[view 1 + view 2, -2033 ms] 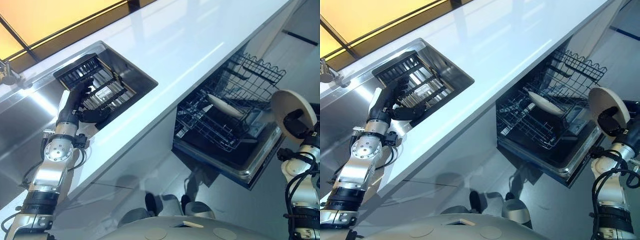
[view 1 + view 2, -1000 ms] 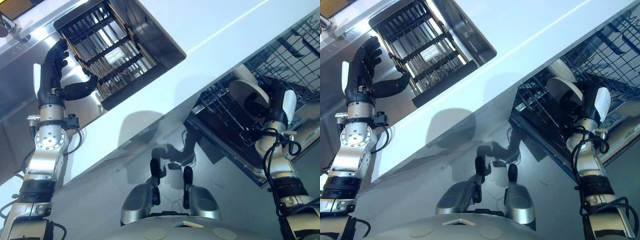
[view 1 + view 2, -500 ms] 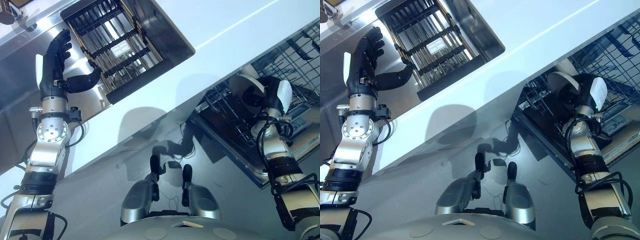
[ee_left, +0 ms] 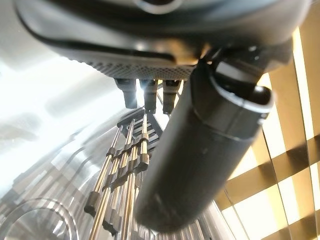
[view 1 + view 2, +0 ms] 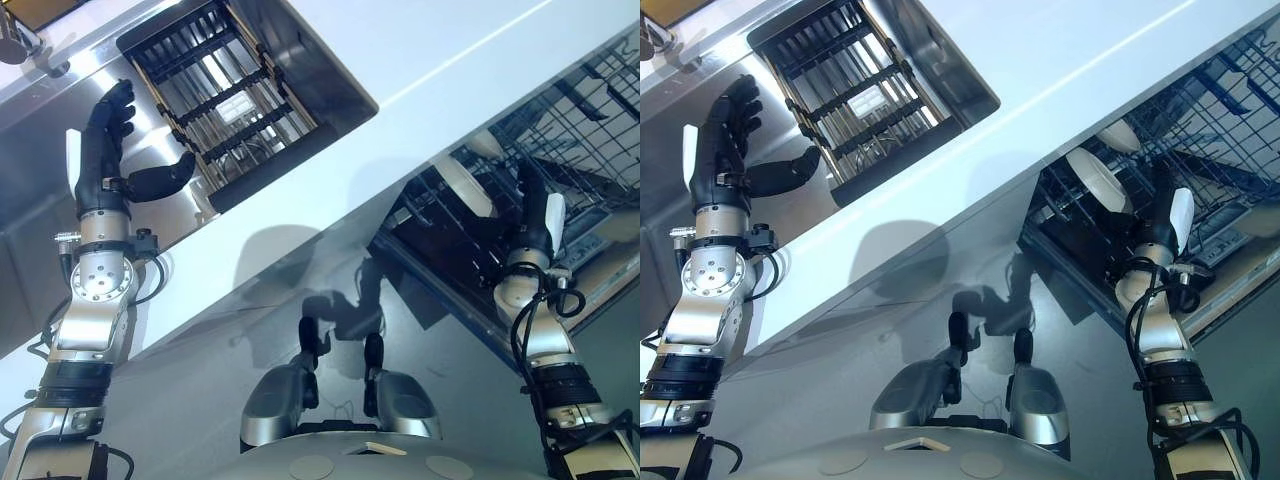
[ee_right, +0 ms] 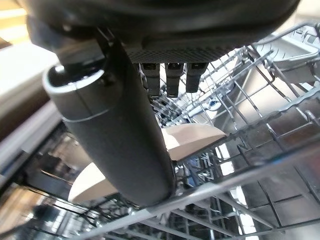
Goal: Pick up plates and place into dishwasher.
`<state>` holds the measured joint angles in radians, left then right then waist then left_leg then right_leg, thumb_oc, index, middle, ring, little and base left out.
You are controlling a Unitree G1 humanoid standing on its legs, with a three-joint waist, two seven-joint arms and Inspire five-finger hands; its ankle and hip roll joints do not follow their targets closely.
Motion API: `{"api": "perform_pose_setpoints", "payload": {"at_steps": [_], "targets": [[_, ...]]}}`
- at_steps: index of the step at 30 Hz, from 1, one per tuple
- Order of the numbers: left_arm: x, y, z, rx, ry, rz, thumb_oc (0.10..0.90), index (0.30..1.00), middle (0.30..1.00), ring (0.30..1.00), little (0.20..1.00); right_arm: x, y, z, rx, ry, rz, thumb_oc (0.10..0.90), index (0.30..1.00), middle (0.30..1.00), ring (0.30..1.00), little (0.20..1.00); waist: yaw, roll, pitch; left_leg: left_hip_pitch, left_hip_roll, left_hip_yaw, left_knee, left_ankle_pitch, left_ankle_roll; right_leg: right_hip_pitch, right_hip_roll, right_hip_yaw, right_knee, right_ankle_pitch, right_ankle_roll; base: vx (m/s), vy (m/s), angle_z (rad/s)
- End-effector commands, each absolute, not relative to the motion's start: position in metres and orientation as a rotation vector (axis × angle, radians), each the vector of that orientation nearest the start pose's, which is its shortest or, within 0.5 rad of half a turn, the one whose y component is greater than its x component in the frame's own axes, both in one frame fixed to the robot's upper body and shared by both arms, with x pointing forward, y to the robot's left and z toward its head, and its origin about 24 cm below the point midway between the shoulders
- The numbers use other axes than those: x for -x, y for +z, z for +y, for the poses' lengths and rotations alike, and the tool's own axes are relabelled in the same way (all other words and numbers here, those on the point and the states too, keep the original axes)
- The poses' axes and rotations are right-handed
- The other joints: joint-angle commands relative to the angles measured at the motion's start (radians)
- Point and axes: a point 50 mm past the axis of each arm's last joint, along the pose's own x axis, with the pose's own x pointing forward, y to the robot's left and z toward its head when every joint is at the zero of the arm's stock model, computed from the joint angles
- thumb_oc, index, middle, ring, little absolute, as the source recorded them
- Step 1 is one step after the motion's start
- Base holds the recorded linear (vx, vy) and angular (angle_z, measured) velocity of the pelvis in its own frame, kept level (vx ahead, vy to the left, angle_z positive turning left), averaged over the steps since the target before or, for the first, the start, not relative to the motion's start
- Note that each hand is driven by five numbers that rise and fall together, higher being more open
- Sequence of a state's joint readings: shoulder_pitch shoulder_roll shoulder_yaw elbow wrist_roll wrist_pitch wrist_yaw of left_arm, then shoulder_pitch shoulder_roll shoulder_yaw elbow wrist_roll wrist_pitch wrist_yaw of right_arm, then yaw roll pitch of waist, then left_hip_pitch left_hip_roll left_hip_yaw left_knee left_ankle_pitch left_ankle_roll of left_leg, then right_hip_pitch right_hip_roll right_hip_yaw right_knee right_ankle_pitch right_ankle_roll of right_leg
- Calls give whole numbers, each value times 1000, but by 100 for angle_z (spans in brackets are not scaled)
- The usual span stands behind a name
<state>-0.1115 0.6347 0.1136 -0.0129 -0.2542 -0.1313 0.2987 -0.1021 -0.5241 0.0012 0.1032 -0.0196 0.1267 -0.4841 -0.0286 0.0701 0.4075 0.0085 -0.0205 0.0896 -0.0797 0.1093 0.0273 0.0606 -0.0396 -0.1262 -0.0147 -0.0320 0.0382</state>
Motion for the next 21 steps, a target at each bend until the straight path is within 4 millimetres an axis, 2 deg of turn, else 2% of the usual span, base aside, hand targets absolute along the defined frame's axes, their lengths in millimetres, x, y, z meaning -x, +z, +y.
{"api": "perform_pose_setpoints", "payload": {"at_steps": [1, 5, 9, 13, 17, 21], "targets": [[-246, 138, 291, -351, 407, -371, 800, 900, 900, 900, 900, -256, 126, -275, 545, -541, -286, 800, 900, 900, 900, 900, -28, -23, -88, 3, -59, 6, 97, -150, 6, -102, 41, 7, 170, -62, 24, 17, 42, -10], [-241, 136, 295, -352, 420, -351, 800, 900, 900, 900, 900, -245, 132, -280, 568, -579, -335, 800, 900, 900, 900, 900, -38, -24, -105, 21, -61, 18, 90, -156, 8, -87, 39, 11, 158, -57, 31, 7, 36, -5], [-240, 135, 297, -356, 420, -335, 800, 900, 900, 900, 900, -239, 151, -286, 531, -620, -432, 800, 900, 900, 900, 900, -43, -26, -120, 38, -62, 32, 86, -164, 11, -75, 32, 10, 151, -52, 40, -6, 35, -8], [-238, 136, 302, -360, 430, -333, 800, 900, 900, 900, 900, -235, 159, -288, 391, -563, -442, 800, 900, 900, 900, 900, -51, -29, -133, 48, -64, 44, 85, -171, 11, -72, 30, 15, 148, -50, 46, -17, 22, -10], [-230, 135, 310, -366, 453, -333, 800, 900, 900, 900, 900, -222, 148, -297, 260, -523, -377, 800, 900, 900, 900, 900, -67, -36, -146, 54, -67, 57, 84, -179, 12, -73, 27, 24, 139, -44, 54, -24, 20, -5], [-222, 132, 318, -372, 473, -324, 800, 900, 900, 900, 900, -207, 118, -310, 153, -501, -243, 800, 900, 900, 900, 900, -85, -39, -160, 61, -68, 73, 77, -181, 13, -75, 24, 30, 128, -35, 64, -12, 21, -7]]}}
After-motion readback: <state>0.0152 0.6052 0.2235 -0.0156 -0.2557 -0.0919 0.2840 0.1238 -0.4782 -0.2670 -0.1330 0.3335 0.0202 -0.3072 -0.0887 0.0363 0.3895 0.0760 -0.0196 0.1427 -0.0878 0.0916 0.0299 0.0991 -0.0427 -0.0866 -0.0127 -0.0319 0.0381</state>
